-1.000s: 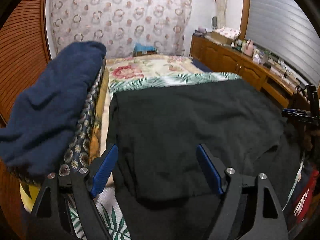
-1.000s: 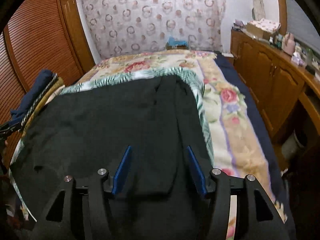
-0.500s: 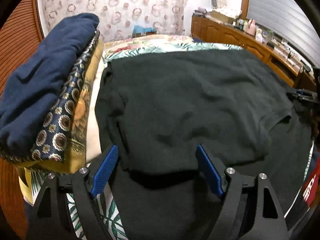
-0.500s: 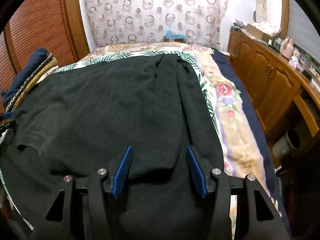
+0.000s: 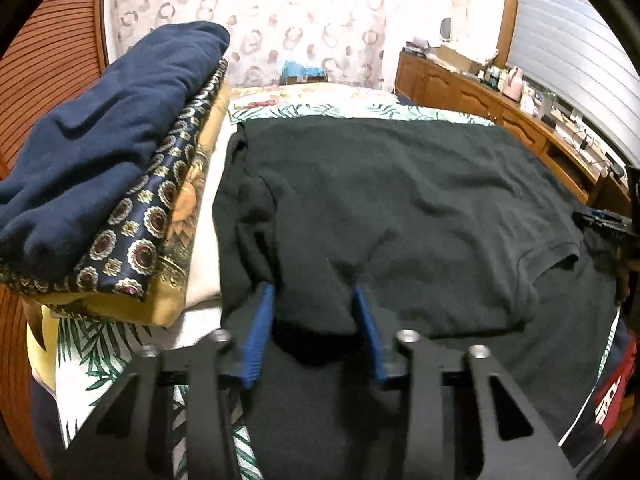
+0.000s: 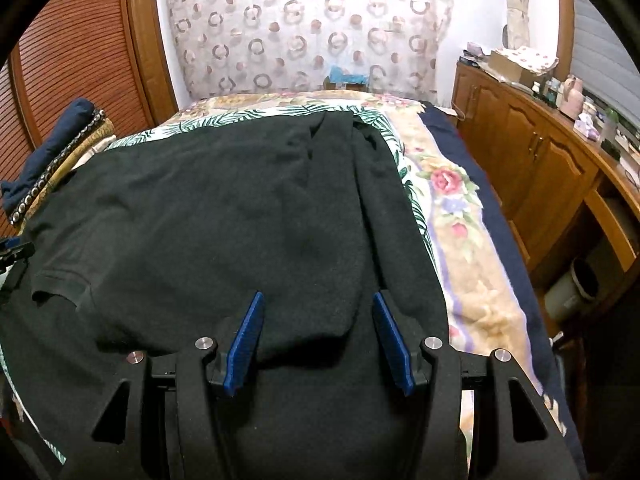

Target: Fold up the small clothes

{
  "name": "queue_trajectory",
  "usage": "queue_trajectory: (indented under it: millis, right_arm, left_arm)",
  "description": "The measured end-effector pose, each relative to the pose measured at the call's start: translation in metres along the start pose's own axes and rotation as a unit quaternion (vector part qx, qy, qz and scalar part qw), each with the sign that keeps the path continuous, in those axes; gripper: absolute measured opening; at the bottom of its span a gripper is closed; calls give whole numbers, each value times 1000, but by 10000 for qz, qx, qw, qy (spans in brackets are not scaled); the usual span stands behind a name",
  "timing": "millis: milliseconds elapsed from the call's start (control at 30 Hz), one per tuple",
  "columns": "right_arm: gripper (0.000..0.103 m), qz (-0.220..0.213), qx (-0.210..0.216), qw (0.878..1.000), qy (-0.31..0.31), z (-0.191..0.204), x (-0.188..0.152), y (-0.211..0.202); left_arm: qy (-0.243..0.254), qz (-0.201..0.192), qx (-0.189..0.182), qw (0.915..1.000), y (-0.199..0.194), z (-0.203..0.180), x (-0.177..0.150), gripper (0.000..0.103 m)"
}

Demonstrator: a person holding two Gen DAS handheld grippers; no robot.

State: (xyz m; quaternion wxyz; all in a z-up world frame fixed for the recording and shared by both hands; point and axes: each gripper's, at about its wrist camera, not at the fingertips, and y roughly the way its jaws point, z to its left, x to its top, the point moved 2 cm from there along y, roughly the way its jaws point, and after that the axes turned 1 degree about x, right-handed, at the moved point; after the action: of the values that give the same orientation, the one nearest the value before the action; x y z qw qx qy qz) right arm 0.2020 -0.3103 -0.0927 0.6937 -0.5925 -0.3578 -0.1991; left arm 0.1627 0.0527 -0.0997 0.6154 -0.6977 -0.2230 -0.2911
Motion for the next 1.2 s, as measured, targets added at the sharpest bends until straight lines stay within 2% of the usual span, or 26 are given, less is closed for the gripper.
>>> queue_trajectory:
  millis: [100, 300, 467, 700, 1000, 1067, 1133, 1200]
  right_arm:
    - [59, -2, 4, 10000, 12, 1, -1, 0]
    - [59, -7, 29, 10000, 46, 2, -1, 1]
    - [59, 6, -25, 10000, 4, 5, -2, 1]
    - [59, 7, -15, 10000, 5, 3, -2, 1]
    - [59, -70, 145, 9997, 165, -3, -3, -2]
    - [50, -112, 218, 9995, 207, -4, -3, -2]
    - [28, -100, 205, 9996, 155, -3, -4, -1]
    - [22, -87, 206, 9997, 26, 1, -5, 0]
  left_arm:
    - [74, -58, -82, 9999, -4, -3, 2, 16]
    - [288, -89, 48, 9995, -6, -13, 6, 15]
    - [202, -17, -127, 9997, -3, -10, 9, 13]
    - [36, -485, -275, 9984, -30, -9, 26, 11]
    - [97, -453, -226, 9987, -24, -16, 28, 11]
    - [90, -443, -220, 9987, -22, -16, 26, 11]
    - [47, -445, -257, 9987, -22, -16, 25, 11]
    - [2, -458, -327, 9984, -23, -14, 26, 11]
